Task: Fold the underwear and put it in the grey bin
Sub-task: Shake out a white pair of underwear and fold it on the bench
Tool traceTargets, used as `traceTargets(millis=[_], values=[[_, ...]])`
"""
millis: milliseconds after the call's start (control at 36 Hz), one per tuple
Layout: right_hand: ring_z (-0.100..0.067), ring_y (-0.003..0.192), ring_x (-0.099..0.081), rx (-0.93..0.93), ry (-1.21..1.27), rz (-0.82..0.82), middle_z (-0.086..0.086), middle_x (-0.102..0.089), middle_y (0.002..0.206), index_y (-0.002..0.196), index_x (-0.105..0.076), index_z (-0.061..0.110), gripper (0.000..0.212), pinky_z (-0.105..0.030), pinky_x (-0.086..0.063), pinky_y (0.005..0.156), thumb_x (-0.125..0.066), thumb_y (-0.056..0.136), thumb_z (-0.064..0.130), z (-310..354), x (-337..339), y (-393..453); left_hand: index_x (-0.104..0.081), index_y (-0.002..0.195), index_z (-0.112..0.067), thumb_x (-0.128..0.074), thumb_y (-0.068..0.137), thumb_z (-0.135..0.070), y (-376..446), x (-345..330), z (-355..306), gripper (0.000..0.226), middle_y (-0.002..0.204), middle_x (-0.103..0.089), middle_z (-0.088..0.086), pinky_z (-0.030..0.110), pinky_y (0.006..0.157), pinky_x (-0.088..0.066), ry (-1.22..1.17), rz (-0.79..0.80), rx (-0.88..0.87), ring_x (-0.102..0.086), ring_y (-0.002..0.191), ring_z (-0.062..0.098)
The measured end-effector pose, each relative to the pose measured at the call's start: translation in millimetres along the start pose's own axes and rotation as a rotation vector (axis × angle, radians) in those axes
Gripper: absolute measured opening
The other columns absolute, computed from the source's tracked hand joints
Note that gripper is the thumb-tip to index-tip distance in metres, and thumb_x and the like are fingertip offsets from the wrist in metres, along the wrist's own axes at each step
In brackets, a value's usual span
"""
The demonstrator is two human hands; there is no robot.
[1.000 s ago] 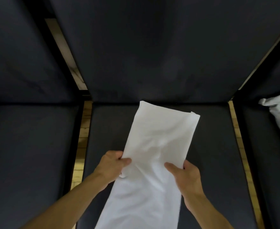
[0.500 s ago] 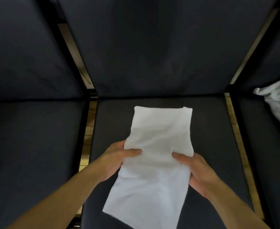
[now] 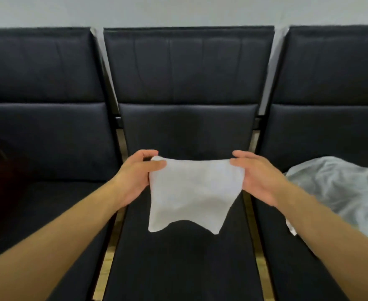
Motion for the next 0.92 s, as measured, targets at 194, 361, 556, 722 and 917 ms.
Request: traceTargets(millis=[194, 361, 556, 722, 917], values=[[-0.027, 0.100, -0.066, 0.032, -0.103, -0.098, -0.014, -0.068, 0.110, 0.117, -0.060, 0.008, 0.028, -0.045, -0.051, 0.090, -0.057, 0.091, 0.016, 36, 0, 36, -0.060, 0.115, -0.011, -0.058, 0.090, -0.010, 46, -5, -43, 0.025, 0.110, -0.066, 0.012, 0.037, 0.086, -0.052, 0.167, 0.056, -0.095, -0.066, 0.101, 0.026], [-0.023, 0.103, -0.065, 0.096, -0.140, -0.178, -0.008, -0.067, 0.112, 0.113, -0.065, 0.012, 0.024, -0.041, -0.053, 0.087, -0.056, 0.092, 0.019, 39, 6, 66, -0.067, 0.104, -0.011, -0.058, 0.090, -0.010, 80, -2, -44, 0.017, 0.105, -0.070, 0.008, 0.037, 0.087, -0.052, 0.191, 0.074, -0.127, -0.067, 0.098, 0.023], [-0.017, 0.103, -0.064, 0.057, -0.143, -0.242, 0.000, -0.067, 0.111, 0.113, -0.065, 0.020, 0.024, -0.034, -0.053, 0.085, -0.056, 0.092, 0.012, -70, 20, 81, -0.073, 0.079, -0.022, -0.062, 0.085, -0.006, 86, 15, 67, 0.020, 0.089, -0.070, -0.005, 0.026, 0.082, -0.050, 0.196, 0.055, -0.048, -0.063, 0.090, 0.010], [-0.030, 0.109, -0.057, -0.372, -0.270, -0.349, -0.011, -0.055, 0.124, 0.139, -0.040, 0.009, 0.061, -0.046, -0.048, 0.093, -0.069, 0.085, 0.013, -269, 38, 79, -0.056, 0.110, -0.015, -0.073, 0.069, -0.017, 62, 53, 253, 0.045, 0.092, -0.069, 0.002, 0.024, 0.075, -0.044, 0.224, -0.052, 0.379, -0.061, 0.093, 0.016], [-0.028, 0.113, -0.055, -0.467, -0.253, -0.462, -0.009, -0.058, 0.122, 0.123, -0.054, 0.010, 0.055, -0.042, -0.045, 0.096, -0.073, 0.078, 0.035, -340, 40, 62, -0.055, 0.101, -0.015, -0.067, 0.085, -0.032, 54, 64, 314, 0.025, 0.091, -0.061, -0.006, 0.014, 0.058, -0.039, 0.472, -0.174, 0.467, -0.056, 0.081, 0.002]])
Point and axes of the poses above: each hand's wrist, its own y-axis towards the middle knuckle, its own x-axis out of the back of the hand, z = x × y, the point moved 5 cm from there along y, towards the middle knuckle
